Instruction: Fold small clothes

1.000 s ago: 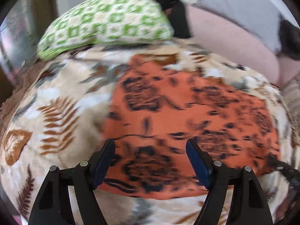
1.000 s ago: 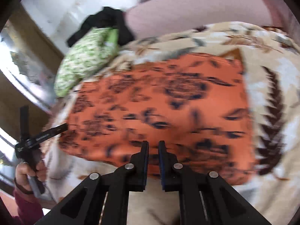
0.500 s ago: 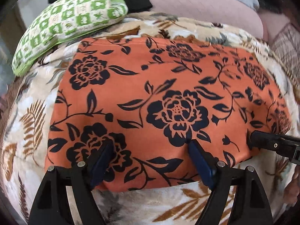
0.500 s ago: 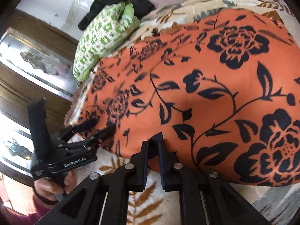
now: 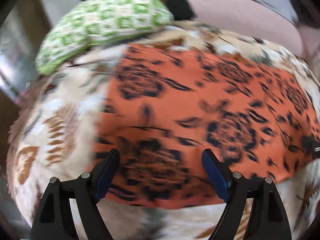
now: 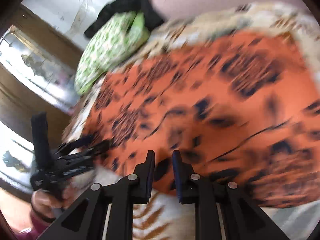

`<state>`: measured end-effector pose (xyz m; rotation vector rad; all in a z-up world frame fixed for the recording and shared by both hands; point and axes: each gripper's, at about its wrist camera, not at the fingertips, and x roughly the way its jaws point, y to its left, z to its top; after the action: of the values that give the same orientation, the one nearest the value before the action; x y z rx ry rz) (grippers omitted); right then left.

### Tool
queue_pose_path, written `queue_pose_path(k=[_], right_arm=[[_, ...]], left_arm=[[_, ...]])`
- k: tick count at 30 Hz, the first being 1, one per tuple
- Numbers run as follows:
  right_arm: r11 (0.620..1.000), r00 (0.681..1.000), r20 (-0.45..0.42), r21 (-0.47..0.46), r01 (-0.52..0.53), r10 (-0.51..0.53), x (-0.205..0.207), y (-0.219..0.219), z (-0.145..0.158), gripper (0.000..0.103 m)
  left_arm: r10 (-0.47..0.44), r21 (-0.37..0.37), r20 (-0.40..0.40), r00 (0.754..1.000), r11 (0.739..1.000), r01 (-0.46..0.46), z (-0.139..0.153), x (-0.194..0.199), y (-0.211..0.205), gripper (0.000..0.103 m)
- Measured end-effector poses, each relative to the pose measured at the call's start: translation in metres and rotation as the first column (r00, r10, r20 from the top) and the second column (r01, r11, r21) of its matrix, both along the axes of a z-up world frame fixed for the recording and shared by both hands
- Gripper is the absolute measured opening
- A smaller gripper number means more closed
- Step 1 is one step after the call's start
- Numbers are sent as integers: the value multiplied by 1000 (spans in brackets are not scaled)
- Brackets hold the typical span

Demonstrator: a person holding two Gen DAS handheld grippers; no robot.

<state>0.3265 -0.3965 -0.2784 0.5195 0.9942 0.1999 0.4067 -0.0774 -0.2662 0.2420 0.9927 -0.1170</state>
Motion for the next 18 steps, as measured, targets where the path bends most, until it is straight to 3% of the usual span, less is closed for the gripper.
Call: queue_pose_path(k=[1, 4, 6, 7, 11, 15, 16, 17, 18], right_arm=[[998, 999, 10, -29, 48, -48, -5, -13, 6, 21], [989, 988, -33, 1, 149, -149, -17, -46, 2, 21], [980, 972, -136, 23, 199, -194, -19, -62, -22, 22], [979, 972, -141, 58, 196, -186, -19, -65, -29, 22], [968, 974, -131, 143, 204, -186, -25, -72, -20, 22], [941, 977, -44, 262, 213, -209, -44, -78, -2, 24], [932, 976, -39, 292, 216, -214, -50, -78, 1, 38], [925, 975, -36, 308, 221, -221, -53, -78, 4, 74], [916, 971, -31, 326, 236, -239, -61, -78, 7, 87]], left_arm=[[30, 6, 9, 1000, 1000, -30, 1, 2, 9, 85], [86, 61, -37, 996, 995, -84, -21, 9, 22, 86], [82, 29, -32, 996, 996, -81, -29, 12, 25, 88], [97, 11, -47, 994, 995, -96, -25, 12, 28, 87], [148, -64, -93, 985, 986, -154, -16, 14, 40, 87], [190, -188, -93, 977, 961, -205, 4, -9, 48, 87], [209, -217, -89, 974, 950, -223, 9, -15, 52, 87], [220, -238, -90, 971, 942, -236, 11, -19, 52, 87], [232, -280, -100, 968, 927, -251, 13, -24, 56, 87]])
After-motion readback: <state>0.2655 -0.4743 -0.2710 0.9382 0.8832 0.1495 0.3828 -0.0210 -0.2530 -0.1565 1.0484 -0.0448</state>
